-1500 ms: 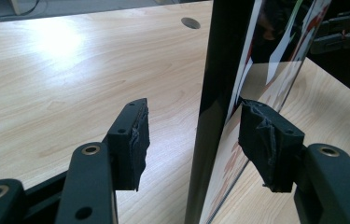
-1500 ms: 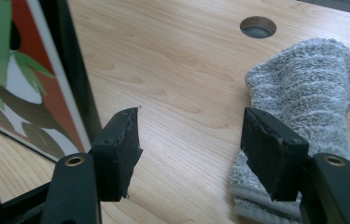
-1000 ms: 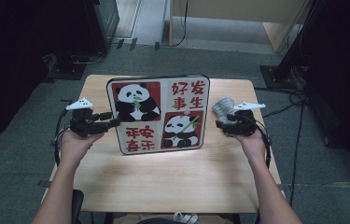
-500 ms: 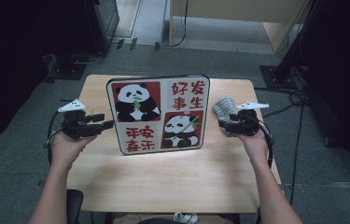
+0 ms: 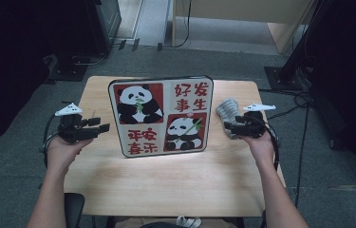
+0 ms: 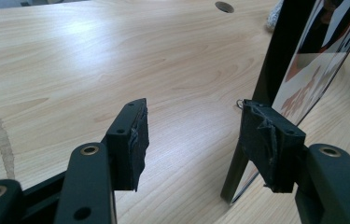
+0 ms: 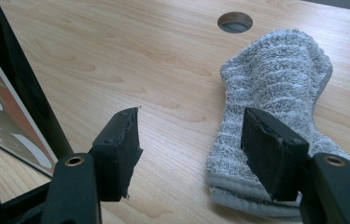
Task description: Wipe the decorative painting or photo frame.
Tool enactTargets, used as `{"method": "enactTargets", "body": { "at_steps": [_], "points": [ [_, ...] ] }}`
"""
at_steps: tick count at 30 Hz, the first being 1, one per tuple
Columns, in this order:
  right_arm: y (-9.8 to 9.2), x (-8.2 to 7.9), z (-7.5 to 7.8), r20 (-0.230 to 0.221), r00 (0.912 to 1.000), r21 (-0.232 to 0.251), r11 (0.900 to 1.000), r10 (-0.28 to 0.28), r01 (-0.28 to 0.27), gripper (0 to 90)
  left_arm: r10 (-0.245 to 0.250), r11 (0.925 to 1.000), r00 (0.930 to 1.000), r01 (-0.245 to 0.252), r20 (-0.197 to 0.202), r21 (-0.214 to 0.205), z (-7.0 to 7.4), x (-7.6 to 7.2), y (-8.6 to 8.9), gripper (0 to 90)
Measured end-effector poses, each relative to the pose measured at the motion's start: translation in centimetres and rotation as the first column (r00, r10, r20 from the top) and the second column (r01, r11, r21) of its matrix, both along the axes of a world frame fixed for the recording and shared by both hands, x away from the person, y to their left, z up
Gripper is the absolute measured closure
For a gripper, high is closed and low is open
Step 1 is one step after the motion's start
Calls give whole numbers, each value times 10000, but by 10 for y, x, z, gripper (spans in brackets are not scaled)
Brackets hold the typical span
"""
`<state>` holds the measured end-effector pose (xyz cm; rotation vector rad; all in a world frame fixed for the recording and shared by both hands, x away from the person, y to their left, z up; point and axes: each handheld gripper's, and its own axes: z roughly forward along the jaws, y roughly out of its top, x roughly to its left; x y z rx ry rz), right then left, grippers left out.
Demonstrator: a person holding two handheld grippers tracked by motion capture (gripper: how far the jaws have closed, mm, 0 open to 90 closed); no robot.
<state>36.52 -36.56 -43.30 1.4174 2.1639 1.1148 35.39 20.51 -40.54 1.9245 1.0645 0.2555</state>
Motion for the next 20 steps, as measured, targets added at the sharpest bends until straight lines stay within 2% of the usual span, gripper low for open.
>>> {"method": "enactTargets", "body": {
  "at_steps": [2, 5, 10, 13, 20],
  "points": [
    [0, 0, 0, -10, 10000, 6, 10000, -9, 9, 377, -18, 10000, 10000, 18, 59, -16, -1, 0, 1, 429],
    [0, 0, 0, -14, 10000, -4, 10000, -15, 15, 377, -111, 9992, 9997, 102, -226, -386, -4, 2, 4, 431],
    [-1, 0, 0, 10, 10000, -4, 10000, -11, 11, 376, 67, 9999, 10000, -68, -29, -122, -6, 2, 5, 432],
    [-1, 0, 0, 33, 10000, 7, 10000, -22, 22, 377, 127, 9998, 9999, -128, -44, -132, -6, 2, 6, 420],
    [-2, 0, 0, 42, 10000, 10, 10000, -34, 34, 377, 255, 9994, 9988, -265, -417, -240, -7, 4, 6, 359]
  ]
}}
